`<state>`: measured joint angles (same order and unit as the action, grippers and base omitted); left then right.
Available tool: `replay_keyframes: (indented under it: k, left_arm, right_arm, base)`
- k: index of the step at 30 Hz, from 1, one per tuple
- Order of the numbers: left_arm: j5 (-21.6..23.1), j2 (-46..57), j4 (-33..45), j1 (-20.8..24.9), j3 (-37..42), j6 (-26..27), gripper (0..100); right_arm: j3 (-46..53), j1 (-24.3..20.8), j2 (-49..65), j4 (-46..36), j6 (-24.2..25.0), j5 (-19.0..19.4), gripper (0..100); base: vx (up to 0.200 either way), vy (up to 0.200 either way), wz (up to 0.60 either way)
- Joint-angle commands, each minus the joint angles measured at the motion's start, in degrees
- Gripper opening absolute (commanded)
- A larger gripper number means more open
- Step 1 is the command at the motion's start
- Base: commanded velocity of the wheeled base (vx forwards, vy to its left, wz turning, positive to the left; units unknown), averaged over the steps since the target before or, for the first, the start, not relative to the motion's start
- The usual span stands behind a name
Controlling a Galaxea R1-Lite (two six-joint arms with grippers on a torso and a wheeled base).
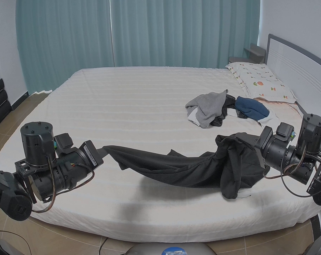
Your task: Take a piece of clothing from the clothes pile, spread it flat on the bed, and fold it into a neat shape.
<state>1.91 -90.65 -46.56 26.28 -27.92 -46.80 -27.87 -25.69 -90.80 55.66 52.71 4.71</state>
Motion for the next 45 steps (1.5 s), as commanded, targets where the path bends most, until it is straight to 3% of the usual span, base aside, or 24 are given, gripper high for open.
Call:
replay_keyframes:
  k: [1,29,40,45]
  left_arm:
    - [0.0,0.0,0.0,0.0,0.1,0.0,0]
    - [0.0,0.9,0.8,-0.2,0.1,0.0,0]
    - [-0.4,3.1,2.0,0.1,1.6,0.1,0]
    - [-0.9,4.7,5.4,2.9,2.2,0.1,0]
  right_arm:
    - [0.0,0.1,-0.2,0.1,0.0,0.0,0]
    - [0.1,0.1,0.4,0.1,-0.3,0.0,0]
    - [0.9,-0.2,2.8,-0.8,-0.8,0.0,0]
    - [4.7,-0.5,4.6,-0.1,-0.7,0.0,0]
  base:
    - [0.0,0.2,0.0]
    - [0.0,0.2,0.0]
    - [0.0,0.0,0.0]
    - [-0.04,0.0,0.0]
